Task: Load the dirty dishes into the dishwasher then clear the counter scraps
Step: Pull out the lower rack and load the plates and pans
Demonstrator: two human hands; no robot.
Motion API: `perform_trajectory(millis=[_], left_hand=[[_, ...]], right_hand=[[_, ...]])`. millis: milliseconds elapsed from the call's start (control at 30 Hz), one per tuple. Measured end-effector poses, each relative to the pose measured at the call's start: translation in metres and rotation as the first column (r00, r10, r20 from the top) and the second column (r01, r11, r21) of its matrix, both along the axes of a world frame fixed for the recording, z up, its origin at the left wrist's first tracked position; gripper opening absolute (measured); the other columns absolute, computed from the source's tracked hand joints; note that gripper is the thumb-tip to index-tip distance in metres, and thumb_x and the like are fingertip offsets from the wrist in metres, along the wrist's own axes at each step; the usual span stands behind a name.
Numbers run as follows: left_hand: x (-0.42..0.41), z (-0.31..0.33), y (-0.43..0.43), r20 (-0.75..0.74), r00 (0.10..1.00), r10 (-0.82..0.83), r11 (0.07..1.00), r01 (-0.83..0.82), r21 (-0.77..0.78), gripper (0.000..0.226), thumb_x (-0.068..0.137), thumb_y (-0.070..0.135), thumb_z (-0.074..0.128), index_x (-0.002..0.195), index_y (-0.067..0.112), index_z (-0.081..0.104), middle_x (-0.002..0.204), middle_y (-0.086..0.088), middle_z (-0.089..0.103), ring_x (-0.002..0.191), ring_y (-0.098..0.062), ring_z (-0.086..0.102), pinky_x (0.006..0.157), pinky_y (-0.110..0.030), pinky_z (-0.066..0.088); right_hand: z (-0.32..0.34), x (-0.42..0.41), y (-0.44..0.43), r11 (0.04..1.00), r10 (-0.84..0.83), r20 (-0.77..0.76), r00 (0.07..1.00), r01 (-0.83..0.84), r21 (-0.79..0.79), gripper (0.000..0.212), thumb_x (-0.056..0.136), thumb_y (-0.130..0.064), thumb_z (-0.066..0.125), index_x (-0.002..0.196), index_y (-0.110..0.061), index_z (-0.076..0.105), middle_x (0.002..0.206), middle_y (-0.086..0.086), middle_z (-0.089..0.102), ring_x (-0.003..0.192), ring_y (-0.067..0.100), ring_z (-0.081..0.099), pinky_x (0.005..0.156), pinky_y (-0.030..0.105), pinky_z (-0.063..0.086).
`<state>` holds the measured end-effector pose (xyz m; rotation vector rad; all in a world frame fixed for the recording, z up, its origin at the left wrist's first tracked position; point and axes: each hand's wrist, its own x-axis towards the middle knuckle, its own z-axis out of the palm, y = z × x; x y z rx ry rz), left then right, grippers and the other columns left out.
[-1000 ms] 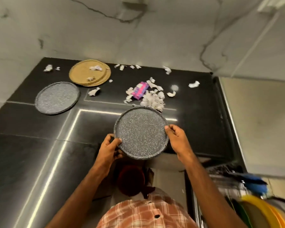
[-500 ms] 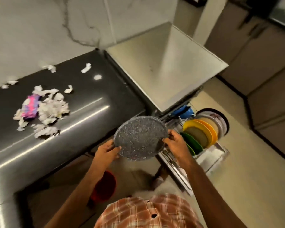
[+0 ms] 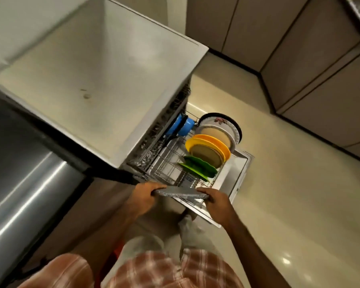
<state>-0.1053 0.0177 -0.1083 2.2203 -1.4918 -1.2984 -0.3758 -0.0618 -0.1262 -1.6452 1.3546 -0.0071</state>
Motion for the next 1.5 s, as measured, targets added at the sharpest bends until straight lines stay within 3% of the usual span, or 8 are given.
perform_trajectory(millis=[167,467,700,1033,1200,1300,1433,1500], left_hand=[[-0.021,-0.071,-0.054,0.059,0.972,-0.229,0.962,0.216,0.165,0.075,0.084,-0.01,0.051,0.145,0.033,0.052,0.15,0.002,0.052,0.137,-0.017,0.048,0.119,-0.032,0.034],[-0.038,-0.223,-0.127,0.078,0.924,-0.374,0.899,0.34,0.277,0.066,0.093,0.004,0.056,0.155,0.02,0.039,0.159,-0.009,0.038,0.144,-0.026,0.037,0.121,-0.03,0.024],[-0.039,-0.323,-0.148,0.074,0.882,-0.466,0.843,0.417,0.339,0.078,0.089,0.004,0.065,0.155,0.032,0.033,0.163,-0.008,0.03,0.148,-0.028,0.031,0.122,-0.038,0.029],[-0.035,-0.356,-0.174,0.109,0.873,-0.475,0.856,0.429,0.289,0.085,0.086,-0.021,0.043,0.156,0.025,0.032,0.166,-0.013,0.019,0.15,-0.033,0.023,0.119,-0.048,0.034],[-0.035,-0.343,-0.181,0.089,0.862,-0.499,0.827,0.443,0.348,0.083,0.089,-0.016,0.046,0.158,0.024,0.025,0.166,-0.015,0.015,0.148,-0.036,0.028,0.118,-0.046,0.037],[-0.035,-0.342,-0.174,0.075,0.879,-0.47,0.831,0.413,0.372,0.075,0.092,-0.011,0.046,0.157,0.021,0.027,0.163,-0.018,0.019,0.142,-0.035,0.038,0.116,-0.042,0.039],[-0.033,-0.35,-0.161,0.035,0.9,-0.434,0.822,0.38,0.424,0.067,0.093,-0.007,0.046,0.155,0.014,0.031,0.16,-0.019,0.025,0.136,-0.034,0.045,0.113,-0.04,0.042],[-0.032,-0.353,-0.156,0.034,0.898,-0.439,0.809,0.379,0.449,0.074,0.091,-0.01,0.048,0.158,0.011,0.026,0.165,-0.02,0.014,0.145,-0.037,0.035,0.118,-0.04,0.036]], right_hand=[[-0.054,-0.018,-0.021,0.994,0.081,-0.07,0.994,-0.075,0.079,0.053,0.095,0.003,0.056,0.145,-0.016,0.058,0.142,0.008,0.061,0.13,0.026,0.057,0.108,0.017,0.033],[-0.191,-0.019,-0.035,0.978,-0.031,-0.139,0.99,0.058,0.199,0.055,0.103,-0.008,0.053,0.157,-0.012,0.041,0.159,0.013,0.043,0.145,0.032,0.043,0.117,0.02,0.023],[-0.269,-0.014,-0.048,0.961,-0.153,-0.185,0.971,0.189,0.201,0.06,0.099,-0.008,0.058,0.156,-0.011,0.042,0.16,0.016,0.041,0.145,0.035,0.043,0.122,0.032,0.029],[-0.326,0.001,-0.062,0.937,-0.202,-0.271,0.941,0.267,0.226,0.052,0.102,-0.005,0.048,0.153,-0.012,0.048,0.155,0.017,0.047,0.141,0.037,0.047,0.12,0.035,0.035],[-0.319,0.007,-0.066,0.877,-0.352,-0.268,0.897,0.416,0.239,0.043,0.098,0.004,0.052,0.138,-0.01,0.061,0.125,0.006,0.066,0.109,0.017,0.06,0.09,0.016,0.04],[-0.318,0.005,-0.061,0.829,-0.413,-0.278,0.867,0.485,0.279,0.034,0.098,0.001,0.056,0.127,-0.013,0.066,0.099,-0.002,0.069,0.086,0.016,0.062,0.08,0.024,0.045],[-0.32,0.009,-0.058,0.783,-0.477,-0.269,0.837,0.543,0.304,0.043,0.099,-0.008,0.063,0.142,-0.003,0.058,0.127,0.013,0.07,0.115,0.03,0.068,0.099,0.034,0.054],[-0.322,0.013,-0.06,0.739,-0.501,-0.273,0.821,0.571,0.359,0.042,0.098,-0.002,0.064,0.14,-0.001,0.058,0.126,0.01,0.068,0.119,0.028,0.066,0.092,0.02,0.051]])
